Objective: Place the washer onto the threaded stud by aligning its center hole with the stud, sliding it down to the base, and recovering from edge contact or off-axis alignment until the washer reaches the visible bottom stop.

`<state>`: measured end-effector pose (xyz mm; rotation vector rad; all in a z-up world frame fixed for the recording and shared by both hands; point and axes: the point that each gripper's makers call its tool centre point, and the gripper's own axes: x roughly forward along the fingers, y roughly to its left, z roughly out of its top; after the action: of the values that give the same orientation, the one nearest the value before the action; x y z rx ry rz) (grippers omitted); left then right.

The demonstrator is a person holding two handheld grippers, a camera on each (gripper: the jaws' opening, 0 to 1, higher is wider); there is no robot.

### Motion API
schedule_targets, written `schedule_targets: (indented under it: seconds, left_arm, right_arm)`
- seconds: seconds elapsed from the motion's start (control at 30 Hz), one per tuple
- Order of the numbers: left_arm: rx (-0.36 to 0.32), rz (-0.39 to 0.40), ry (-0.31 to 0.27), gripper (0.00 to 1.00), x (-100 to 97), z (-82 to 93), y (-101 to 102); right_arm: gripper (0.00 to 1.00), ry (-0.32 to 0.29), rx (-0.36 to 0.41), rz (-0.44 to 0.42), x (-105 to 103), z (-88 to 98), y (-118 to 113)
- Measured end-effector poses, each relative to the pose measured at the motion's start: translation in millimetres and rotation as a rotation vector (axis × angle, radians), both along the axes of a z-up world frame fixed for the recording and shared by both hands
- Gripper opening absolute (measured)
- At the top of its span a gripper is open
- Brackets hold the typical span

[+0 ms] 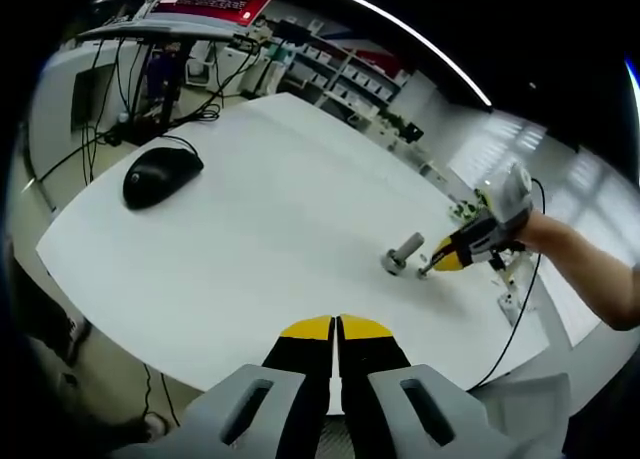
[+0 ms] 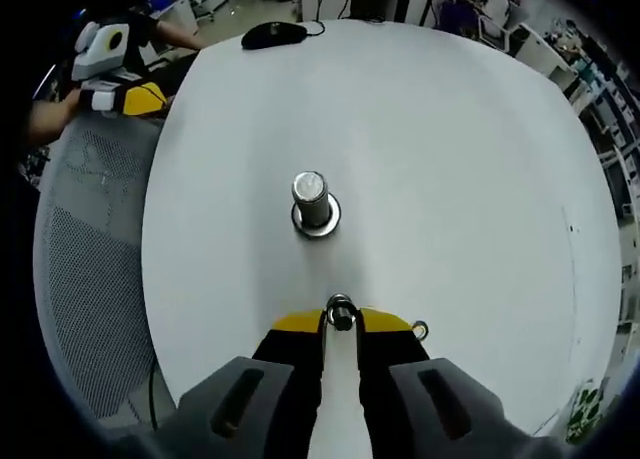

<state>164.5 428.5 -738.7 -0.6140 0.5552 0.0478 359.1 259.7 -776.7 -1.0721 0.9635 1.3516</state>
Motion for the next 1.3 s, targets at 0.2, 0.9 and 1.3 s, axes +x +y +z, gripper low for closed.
schedule_targets:
  seconds: [0.2,0.9,1.3]
  left_arm:
    - [-0.003,0.003,-0.009,0.0,0.6,0.9,1]
    - [-0.004,-0.003,-0.012,0.0,0.6,0.7,1]
    - [-0.004,-0.003,-0.005,0.0,0.3,0.1,0]
  right_arm:
    - [0.13,0.011,-0.015,-0.002,-1,-13.8,-4]
    - [0.27,0.073,0.051,-0.194,22,-14.9,-34]
    - [0.27,-0.02,0.091,-0.117,51,-11.0,-25]
